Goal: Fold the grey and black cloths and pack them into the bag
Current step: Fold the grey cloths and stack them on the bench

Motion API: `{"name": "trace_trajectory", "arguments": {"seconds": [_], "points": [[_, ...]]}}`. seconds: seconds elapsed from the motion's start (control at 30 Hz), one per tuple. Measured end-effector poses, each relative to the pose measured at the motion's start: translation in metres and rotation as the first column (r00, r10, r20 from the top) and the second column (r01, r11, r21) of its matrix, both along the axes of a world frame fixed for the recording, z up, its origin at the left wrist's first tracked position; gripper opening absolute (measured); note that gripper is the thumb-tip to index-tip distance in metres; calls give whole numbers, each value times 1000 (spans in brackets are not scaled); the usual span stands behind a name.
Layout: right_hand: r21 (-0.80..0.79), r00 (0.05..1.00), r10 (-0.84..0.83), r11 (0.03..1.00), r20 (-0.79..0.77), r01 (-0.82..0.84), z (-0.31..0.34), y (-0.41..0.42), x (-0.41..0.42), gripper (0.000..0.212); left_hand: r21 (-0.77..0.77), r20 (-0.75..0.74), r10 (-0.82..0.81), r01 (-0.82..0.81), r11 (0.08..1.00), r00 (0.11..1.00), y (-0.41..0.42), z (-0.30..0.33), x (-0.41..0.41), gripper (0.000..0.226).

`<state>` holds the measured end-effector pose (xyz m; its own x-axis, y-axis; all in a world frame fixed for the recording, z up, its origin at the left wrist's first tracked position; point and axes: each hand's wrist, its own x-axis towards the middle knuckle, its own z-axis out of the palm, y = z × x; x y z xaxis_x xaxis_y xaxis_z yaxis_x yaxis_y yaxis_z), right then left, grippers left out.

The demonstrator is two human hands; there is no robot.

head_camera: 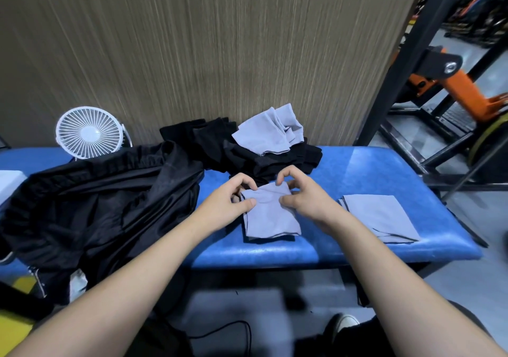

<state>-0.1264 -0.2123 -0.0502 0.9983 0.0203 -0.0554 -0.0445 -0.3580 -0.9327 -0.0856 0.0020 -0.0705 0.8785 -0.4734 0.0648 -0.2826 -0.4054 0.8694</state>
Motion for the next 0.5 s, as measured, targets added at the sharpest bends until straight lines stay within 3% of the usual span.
{"name": "trace_trajectory", "arguments": {"seconds": [0.23,0.5], "points": [[-128,999,-37,991,-5,36,-1,-14,-5,21,-80,-34,-65,62,995,997,-19,6,-1,29],[-66,993,-120,991,-18,118,9,-45,-18,22,-194,-72,-75,60,979,995,-54,12,1,22]]}}
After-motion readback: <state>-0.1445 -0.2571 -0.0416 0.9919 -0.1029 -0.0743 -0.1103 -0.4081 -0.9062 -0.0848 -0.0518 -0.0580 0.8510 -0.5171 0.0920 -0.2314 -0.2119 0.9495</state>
